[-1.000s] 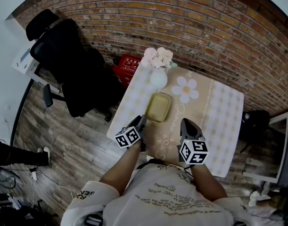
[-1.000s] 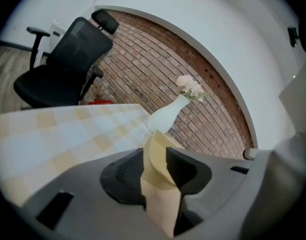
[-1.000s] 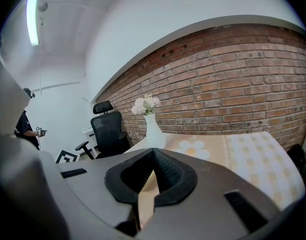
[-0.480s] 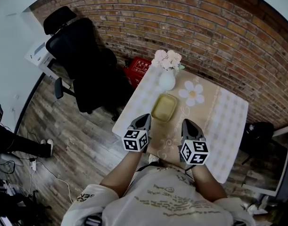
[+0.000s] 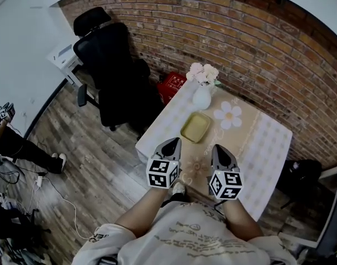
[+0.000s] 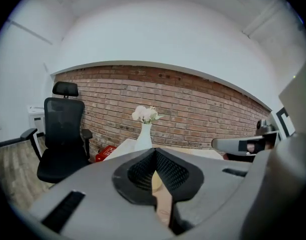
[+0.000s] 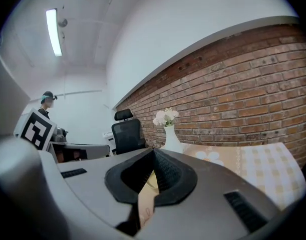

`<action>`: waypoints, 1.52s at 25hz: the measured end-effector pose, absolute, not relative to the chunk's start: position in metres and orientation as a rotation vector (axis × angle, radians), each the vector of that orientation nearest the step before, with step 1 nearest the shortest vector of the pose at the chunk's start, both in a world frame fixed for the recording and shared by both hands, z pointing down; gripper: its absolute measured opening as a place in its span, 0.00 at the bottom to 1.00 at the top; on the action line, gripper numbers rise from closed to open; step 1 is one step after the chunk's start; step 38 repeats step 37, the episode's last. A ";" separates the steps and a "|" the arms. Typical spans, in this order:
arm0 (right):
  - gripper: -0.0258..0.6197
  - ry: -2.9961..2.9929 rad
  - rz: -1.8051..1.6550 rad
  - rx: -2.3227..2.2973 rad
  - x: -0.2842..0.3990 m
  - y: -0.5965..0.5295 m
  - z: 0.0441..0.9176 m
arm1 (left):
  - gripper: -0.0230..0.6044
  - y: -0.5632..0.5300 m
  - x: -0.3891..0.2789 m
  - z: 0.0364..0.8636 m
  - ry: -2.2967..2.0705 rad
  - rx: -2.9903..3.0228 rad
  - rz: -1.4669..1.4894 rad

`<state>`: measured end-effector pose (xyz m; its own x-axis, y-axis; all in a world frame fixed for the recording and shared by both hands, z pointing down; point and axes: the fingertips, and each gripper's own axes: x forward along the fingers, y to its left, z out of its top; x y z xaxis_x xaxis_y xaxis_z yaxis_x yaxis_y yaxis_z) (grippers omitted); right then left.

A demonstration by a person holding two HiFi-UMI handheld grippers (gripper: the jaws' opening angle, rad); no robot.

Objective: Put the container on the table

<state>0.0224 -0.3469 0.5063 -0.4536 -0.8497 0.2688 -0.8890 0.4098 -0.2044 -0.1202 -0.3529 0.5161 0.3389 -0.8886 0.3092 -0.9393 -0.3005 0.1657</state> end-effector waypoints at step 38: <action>0.04 -2.680 0.473 1.336 0.024 -0.281 0.501 | 0.04 -0.256 -0.092 0.502 -1.749 2.215 0.227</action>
